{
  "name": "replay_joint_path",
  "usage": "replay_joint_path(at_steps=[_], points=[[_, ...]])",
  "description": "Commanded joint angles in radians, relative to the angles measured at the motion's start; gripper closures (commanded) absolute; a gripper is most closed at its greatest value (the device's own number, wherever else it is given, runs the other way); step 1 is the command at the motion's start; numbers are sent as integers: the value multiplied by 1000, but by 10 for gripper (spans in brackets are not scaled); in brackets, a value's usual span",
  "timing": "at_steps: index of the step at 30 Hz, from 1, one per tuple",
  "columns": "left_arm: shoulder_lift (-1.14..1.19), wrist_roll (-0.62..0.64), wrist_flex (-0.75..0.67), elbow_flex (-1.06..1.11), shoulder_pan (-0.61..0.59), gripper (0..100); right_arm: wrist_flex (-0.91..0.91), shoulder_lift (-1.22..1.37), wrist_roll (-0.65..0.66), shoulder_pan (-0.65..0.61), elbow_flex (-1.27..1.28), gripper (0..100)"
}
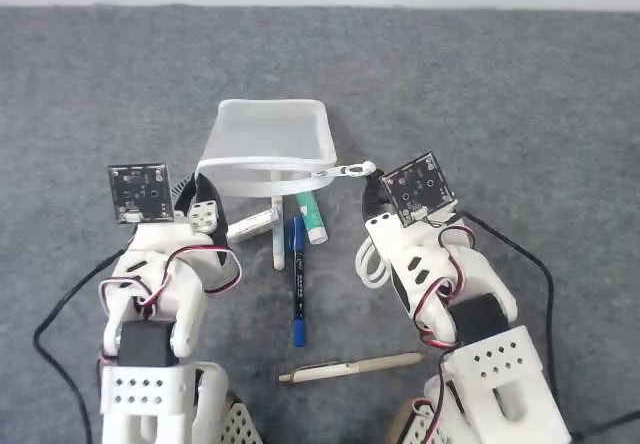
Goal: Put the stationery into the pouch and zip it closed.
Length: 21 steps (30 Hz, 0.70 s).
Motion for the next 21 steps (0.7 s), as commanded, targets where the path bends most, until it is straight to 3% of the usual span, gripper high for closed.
replay_joint_path(at_steps=[1,6,12,21], points=[[-28,9,2,-12,-12,991,2,-28,-14,36,-69,992],[-28,5,3,-8,-9,966,25,-30,-14,33,-75,992],[-28,5,-2,18,-11,788,51,-30,-12,-4,-84,992],[-18,-28,-51,48,18,801,117,-41,-14,-30,-126,992]])
